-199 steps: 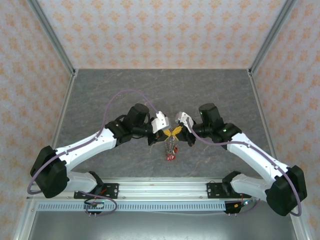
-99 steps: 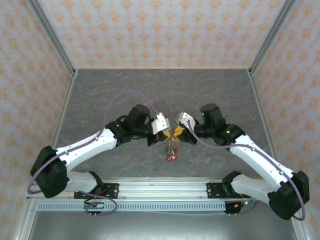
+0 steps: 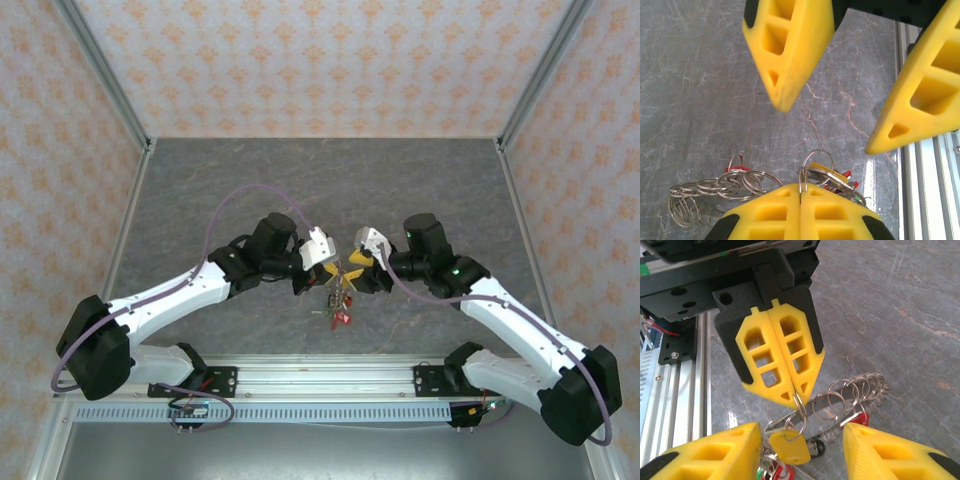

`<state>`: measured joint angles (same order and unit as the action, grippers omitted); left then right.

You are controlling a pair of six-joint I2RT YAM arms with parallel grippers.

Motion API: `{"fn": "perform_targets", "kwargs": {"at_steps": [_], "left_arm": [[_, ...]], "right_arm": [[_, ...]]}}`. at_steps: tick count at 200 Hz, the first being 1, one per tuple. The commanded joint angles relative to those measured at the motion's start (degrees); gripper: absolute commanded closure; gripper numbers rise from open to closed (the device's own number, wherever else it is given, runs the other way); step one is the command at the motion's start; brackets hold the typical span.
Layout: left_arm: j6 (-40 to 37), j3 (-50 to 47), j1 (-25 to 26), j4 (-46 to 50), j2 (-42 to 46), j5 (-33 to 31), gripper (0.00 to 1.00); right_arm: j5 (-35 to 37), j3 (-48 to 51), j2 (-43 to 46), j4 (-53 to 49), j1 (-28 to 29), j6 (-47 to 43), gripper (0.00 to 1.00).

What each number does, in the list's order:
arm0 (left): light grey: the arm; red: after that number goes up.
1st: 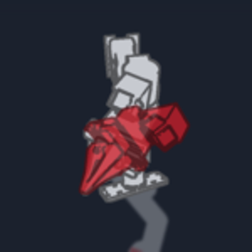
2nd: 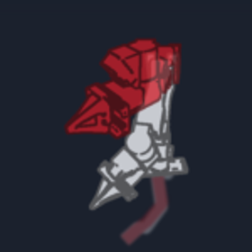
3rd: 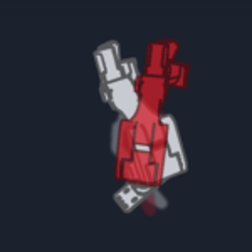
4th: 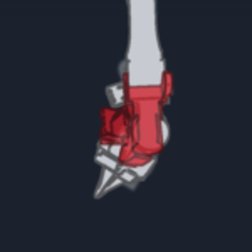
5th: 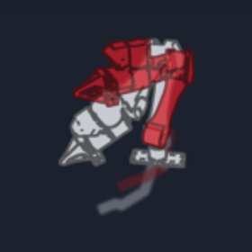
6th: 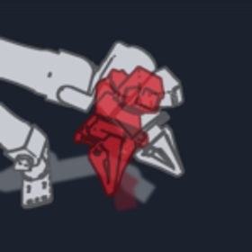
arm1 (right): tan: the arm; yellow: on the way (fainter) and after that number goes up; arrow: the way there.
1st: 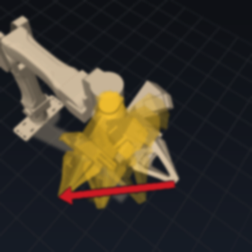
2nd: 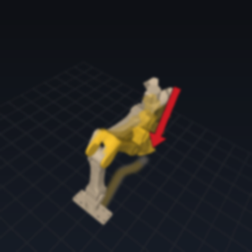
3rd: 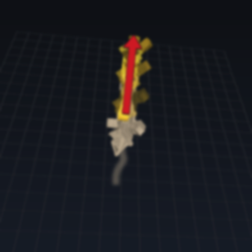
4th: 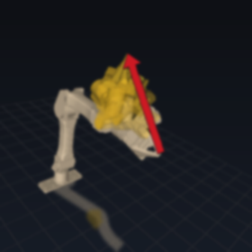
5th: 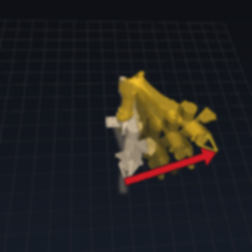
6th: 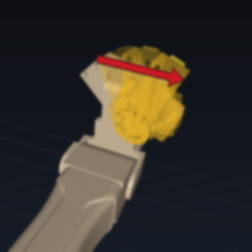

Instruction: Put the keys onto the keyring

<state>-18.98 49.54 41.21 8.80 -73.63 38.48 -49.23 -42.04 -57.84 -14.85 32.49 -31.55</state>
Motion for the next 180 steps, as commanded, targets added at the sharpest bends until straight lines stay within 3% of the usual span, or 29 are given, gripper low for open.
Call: {"fn": "perform_targets", "kwargs": {"at_steps": [1, 48, 84, 115, 180], "left_arm": [[1.23, 1.13, -0.24, -4.32, 1.66, 0.28, 1.0], [1.84, 1.39, -0.22, -5.28, 1.33, -0.07, 1.0], [1.84, 1.14, -0.17, -5.39, 1.44, -0.33, 1.0], [1.93, 1.0, -0.18, -5.44, 1.35, -0.69, 1.0], [1.27, 1.14, -0.19, -4.03, 1.57, -1.09, 1.0]], "right_arm": [[-2.5, 1.49, -0.89, 6.97, 0.55, 2.58, 0.52], [-2.39, 1.88, -4.21, 9.44, 1.16, 4.46, 0.47], [2.37, 2.99, -4.67, 7.88, 1.17, 3.98, 0.49], [6.81, 2.97, -4.65, 4.57, 1.18, 2.3, 0.65], [9.33, 1.22, -4.82, 1.46, 1.17, 0.46, 0.95]]}}
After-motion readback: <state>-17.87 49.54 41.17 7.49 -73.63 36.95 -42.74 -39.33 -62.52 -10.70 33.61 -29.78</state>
